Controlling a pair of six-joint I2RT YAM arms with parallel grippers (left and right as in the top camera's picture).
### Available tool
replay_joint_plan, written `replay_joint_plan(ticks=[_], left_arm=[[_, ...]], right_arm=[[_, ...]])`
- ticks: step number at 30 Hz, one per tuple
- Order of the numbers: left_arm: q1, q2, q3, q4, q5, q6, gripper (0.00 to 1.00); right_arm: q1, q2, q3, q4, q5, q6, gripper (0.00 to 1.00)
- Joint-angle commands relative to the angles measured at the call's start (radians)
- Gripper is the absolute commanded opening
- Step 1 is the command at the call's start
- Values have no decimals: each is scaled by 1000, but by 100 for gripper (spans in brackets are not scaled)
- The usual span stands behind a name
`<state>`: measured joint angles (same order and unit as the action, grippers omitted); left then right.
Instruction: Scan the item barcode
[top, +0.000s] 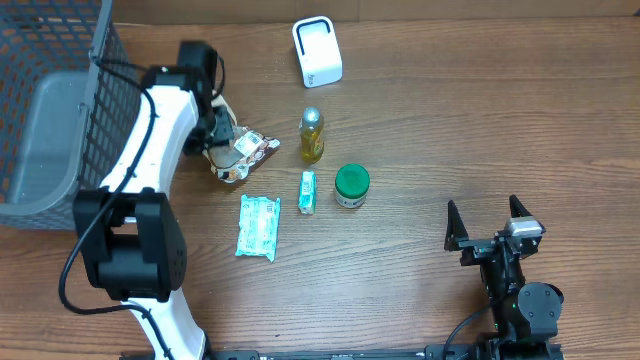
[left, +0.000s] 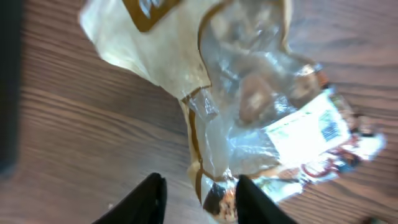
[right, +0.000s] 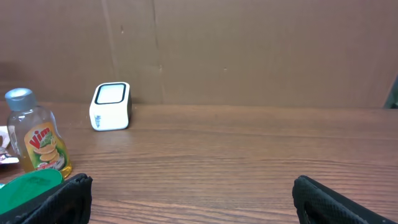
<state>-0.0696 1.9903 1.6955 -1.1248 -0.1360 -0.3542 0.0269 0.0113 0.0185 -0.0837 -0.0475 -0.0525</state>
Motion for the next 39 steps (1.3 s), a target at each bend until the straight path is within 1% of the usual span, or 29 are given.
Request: replay_joint_plan(ticks=[1, 4, 9, 12, 14, 18, 22, 24, 29, 37, 39], left_arm=[[1, 5, 69, -80, 59, 26, 40], [-8, 6, 60, -167, 150, 27, 38], [-53, 6, -34, -272, 155, 32, 39], [-92, 6, -116, -285, 156, 41, 38], [-120, 6, -162, -285, 155, 41, 33], [-171, 5, -227, -281, 154, 41, 32], [-200, 4, -276, -228, 146, 32, 32], [-207, 4, -319, -186, 150, 8, 31], [-211, 4, -398, -71, 174, 1, 30], [-197, 2, -386, 82, 169, -3, 28], [-197, 2, -369, 100, 154, 0, 28]], right_arm=[[5, -5, -11, 3, 2, -1, 100], [5, -5, -11, 3, 2, -1, 100], [5, -5, -11, 3, 2, -1, 100], [5, -5, -11, 3, 2, -1, 100], [5, -5, -11, 3, 2, -1, 100], [5, -5, -11, 3, 2, -1, 100], [5, -5, -11, 3, 2, -1, 100], [5, -5, -11, 3, 2, -1, 100], [5, -5, -11, 3, 2, -1, 100], [5, -5, -11, 3, 2, -1, 100], [5, -5, -11, 3, 2, -1, 100]])
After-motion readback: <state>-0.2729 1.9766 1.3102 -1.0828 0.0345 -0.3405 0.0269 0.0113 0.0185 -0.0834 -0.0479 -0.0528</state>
